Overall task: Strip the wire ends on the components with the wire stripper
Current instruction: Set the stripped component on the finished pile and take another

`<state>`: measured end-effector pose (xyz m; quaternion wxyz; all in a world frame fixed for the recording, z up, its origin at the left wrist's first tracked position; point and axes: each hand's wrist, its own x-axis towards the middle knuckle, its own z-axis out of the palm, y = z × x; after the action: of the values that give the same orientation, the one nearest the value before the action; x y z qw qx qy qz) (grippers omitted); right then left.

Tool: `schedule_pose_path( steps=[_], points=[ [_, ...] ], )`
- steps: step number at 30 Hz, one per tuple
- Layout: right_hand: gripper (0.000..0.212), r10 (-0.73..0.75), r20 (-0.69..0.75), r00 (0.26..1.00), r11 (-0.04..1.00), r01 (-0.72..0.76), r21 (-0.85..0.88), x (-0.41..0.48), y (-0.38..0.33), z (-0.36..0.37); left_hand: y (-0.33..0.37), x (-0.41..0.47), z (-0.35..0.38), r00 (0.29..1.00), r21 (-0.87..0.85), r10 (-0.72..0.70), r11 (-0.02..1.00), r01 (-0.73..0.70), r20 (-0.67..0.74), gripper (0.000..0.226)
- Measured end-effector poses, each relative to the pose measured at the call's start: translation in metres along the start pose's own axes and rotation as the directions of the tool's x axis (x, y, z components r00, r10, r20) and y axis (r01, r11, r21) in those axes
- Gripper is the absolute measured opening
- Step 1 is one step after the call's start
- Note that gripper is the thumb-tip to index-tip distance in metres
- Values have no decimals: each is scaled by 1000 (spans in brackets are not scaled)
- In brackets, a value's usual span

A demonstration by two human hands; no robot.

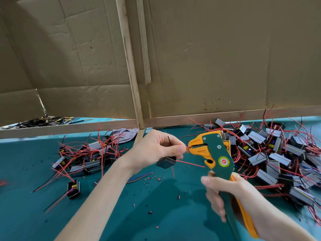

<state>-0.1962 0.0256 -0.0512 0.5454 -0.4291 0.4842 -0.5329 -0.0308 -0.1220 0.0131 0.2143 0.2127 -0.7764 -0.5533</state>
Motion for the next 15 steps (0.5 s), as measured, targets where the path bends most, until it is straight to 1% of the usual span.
schedule_pose_path(
  steps=[1, 2, 4, 5, 6, 8, 9, 10, 11, 12, 13, 14, 15],
  points=[
    [46, -5, -32, 999, 1000, 5, -7, 2, 3, 1, -3, 2, 2, 1000, -2, -5, 1000, 5, -23, 15],
    [45, 1, -36, 999, 1000, 0, 22, 4, 6, 1, -7, 4, 5, 999, -17, -7, 1000, 7, -38, 13],
    [40, 18, 55, 998, 985, -27, 171, 7, 7, -1, -15, 8, 11, 997, -63, 4, 998, -8, -71, 11],
    [41, 22, 105, 994, 966, -48, 254, 9, 5, -2, -20, 11, 12, 996, -78, 14, 997, -21, -93, 9],
    [43, 26, 122, 992, 951, -62, 304, 12, 5, -5, -25, 13, 13, 993, -96, 21, 995, -33, -120, 7],
    [47, 40, 79, 996, 941, -64, 331, 16, 5, -11, -36, 17, 15, 983, -100, 16, 994, -35, -185, 16],
    [49, 53, 48, 997, 935, -66, 347, 17, 4, -14, -43, 18, 16, 974, -44, 10, 999, -20, -225, 19],
    [49, 72, 11, 997, 927, -71, 368, 18, 4, -16, -51, 20, 18, 963, 70, 14, 998, 5, -269, 21],
    [48, 96, -21, 995, 918, -81, 388, 19, 3, -18, -60, 21, 20, 957, 229, 34, 973, 35, -289, 22],
    [43, 115, -42, 992, 910, -88, 405, 19, 2, -20, -70, 22, 23, 962, 398, 51, 915, 63, -268, 23],
    [37, 126, -55, 991, 905, -92, 415, 19, 1, -21, -80, 22, 25, 973, 549, 51, 832, 84, -227, 27],
    [31, 132, -67, 989, 899, -91, 427, 19, 0, -22, -89, 22, 27, 981, 657, 45, 749, 93, -189, 32],
    [27, 141, -78, 987, 894, -93, 439, 18, 0, -21, -95, 21, 28, 985, 716, 48, 693, 86, -165, 39]
  ],
)
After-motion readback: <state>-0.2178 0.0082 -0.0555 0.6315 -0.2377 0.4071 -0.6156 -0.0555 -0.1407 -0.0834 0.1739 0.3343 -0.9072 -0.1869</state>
